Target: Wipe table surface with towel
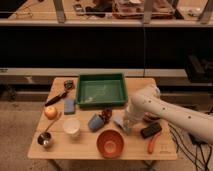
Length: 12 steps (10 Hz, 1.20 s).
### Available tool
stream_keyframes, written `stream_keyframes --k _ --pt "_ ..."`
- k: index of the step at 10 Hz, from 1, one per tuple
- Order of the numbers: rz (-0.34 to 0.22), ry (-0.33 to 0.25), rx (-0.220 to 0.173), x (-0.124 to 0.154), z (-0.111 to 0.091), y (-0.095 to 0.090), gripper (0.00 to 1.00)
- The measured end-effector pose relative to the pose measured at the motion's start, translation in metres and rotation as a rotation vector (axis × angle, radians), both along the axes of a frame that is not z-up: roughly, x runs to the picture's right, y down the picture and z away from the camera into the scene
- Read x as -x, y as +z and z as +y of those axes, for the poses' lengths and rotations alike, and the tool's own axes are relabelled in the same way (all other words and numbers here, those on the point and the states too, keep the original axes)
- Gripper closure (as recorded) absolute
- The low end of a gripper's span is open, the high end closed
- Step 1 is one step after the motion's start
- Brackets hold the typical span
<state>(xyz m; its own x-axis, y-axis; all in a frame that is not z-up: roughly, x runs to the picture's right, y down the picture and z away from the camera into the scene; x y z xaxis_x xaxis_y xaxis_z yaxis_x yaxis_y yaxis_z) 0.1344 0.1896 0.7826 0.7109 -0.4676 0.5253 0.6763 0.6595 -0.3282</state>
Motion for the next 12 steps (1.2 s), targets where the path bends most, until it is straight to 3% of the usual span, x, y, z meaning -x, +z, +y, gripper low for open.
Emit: stream_keyframes --k 3,7,10,12 --pt "0.037 -0.006 0.021 -0.037 0.013 -0.016 0.86" --pt "0.071 0.016 0.003 -0.038 0.004 -0.01 0.86" --pt "0.105 0.045 -0.02 -0.024 -0.022 0.027 0.86" --pt "0.128 0.057 -0.027 0.003 -0.031 0.062 0.86"
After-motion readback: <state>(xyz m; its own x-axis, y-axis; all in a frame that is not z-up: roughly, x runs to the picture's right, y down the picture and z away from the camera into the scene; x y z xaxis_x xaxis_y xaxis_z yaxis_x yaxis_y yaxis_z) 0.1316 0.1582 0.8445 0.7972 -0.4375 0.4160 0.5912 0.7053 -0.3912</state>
